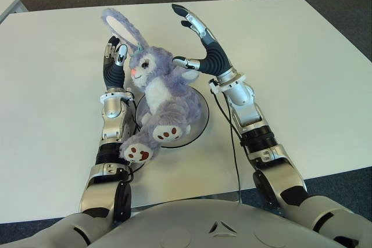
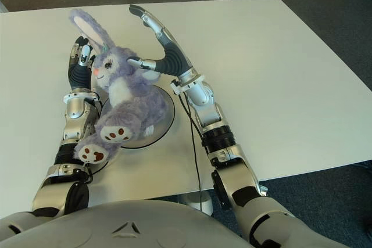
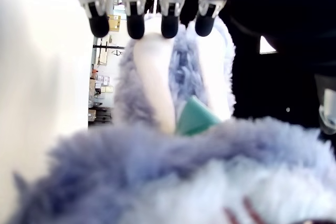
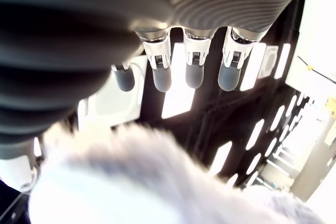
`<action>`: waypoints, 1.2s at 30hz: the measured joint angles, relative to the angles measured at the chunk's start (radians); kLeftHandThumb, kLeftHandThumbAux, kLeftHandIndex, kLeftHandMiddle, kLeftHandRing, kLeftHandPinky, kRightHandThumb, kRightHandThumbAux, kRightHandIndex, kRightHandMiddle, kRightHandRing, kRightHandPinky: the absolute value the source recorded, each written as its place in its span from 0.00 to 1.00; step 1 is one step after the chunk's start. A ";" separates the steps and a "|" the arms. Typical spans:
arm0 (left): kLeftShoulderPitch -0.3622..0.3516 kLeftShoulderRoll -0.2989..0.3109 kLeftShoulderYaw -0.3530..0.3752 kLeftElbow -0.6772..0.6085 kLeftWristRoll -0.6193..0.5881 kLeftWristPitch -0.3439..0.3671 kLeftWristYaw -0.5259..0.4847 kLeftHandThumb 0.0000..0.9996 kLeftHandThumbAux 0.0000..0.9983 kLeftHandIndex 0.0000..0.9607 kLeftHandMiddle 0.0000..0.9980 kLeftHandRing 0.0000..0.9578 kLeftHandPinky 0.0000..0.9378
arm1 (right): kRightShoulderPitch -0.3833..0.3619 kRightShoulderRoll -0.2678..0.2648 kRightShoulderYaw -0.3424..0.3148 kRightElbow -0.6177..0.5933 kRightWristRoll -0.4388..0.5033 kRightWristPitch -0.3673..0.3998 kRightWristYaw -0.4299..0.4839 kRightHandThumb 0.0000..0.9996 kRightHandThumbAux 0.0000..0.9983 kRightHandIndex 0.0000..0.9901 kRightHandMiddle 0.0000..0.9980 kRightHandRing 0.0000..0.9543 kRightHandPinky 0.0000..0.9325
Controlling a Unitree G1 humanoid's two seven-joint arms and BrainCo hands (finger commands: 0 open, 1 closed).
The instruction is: Put the doll into the plate.
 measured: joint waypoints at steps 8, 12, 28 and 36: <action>0.000 0.000 -0.002 0.000 0.007 0.000 0.008 0.00 0.41 0.00 0.05 0.06 0.04 | 0.008 0.006 -0.010 -0.030 0.012 0.011 -0.005 0.16 0.53 0.00 0.00 0.00 0.00; 0.000 0.000 -0.002 0.000 0.009 0.004 0.008 0.00 0.41 0.00 0.05 0.05 0.01 | 0.013 0.011 -0.020 -0.037 0.012 0.015 -0.016 0.15 0.52 0.00 0.00 0.00 0.00; 0.005 -0.001 -0.004 -0.010 0.010 0.036 0.013 0.00 0.41 0.00 0.05 0.04 0.02 | 0.012 0.023 -0.059 -0.036 0.070 0.045 -0.006 0.00 0.39 0.00 0.00 0.00 0.00; 0.007 -0.001 -0.004 -0.013 0.011 0.037 0.014 0.00 0.41 0.00 0.04 0.03 0.00 | -0.030 0.035 -0.105 0.050 0.084 0.020 -0.043 0.01 0.42 0.03 0.00 0.00 0.00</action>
